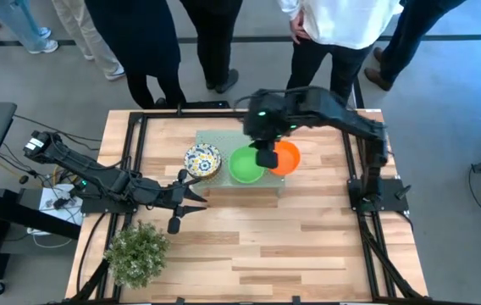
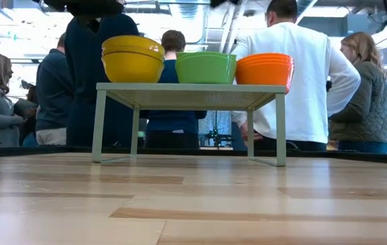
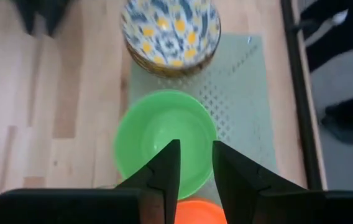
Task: Pick & Place Mini bowls
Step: Return to Home Position
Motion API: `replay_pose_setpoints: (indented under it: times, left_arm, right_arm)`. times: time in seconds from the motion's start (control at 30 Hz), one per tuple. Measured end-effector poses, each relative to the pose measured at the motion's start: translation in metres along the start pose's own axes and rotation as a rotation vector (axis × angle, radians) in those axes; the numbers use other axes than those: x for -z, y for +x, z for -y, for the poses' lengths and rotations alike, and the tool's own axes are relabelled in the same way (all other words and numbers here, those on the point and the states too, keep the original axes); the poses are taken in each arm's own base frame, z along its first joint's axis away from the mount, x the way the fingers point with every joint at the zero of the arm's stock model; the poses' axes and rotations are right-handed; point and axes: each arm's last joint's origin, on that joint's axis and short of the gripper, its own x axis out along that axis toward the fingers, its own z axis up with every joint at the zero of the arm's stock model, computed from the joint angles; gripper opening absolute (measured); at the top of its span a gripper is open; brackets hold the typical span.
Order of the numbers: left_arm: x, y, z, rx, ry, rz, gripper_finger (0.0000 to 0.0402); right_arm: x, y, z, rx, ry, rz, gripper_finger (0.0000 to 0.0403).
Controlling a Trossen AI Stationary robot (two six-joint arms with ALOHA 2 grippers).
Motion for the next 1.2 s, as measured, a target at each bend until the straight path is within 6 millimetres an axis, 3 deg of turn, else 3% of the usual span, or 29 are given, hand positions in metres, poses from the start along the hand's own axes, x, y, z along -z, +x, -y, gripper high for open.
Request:
replay_pose_setpoints:
  times: [0.17, 0.33, 0.57, 0.9, 1.2]
  left_arm:
    - [0.0, 0.0, 0.0, 0.0, 0.002, 0.002, 0.0097]
    - [-0.001, 0.0, 0.0, 0.0, 0.004, 0.01, 0.0097]
    - [-0.007, -0.008, -0.003, -0.028, -0.012, 0.059, 0.0097]
    - [-0.025, -0.057, -0.02, -0.06, -0.004, 0.239, 0.0097]
    - [0.011, -0.09, -0.034, -0.144, -0.028, 0.345, 0.0097]
  right_arm:
    - [0.013, -0.047, -0.01, 0.0, 0.009, 0.097, 0.0087]
    - [0.039, -0.067, -0.018, 0.0, 0.036, 0.135, 0.0087]
    - [0.1, -0.061, -0.031, 0.029, 0.057, 0.242, 0.0087]
    - [0.197, -0.051, -0.048, 0.004, 0.099, 0.521, 0.0087]
    - [0.264, -0.035, -0.056, -0.012, 0.097, 0.733, 0.0087]
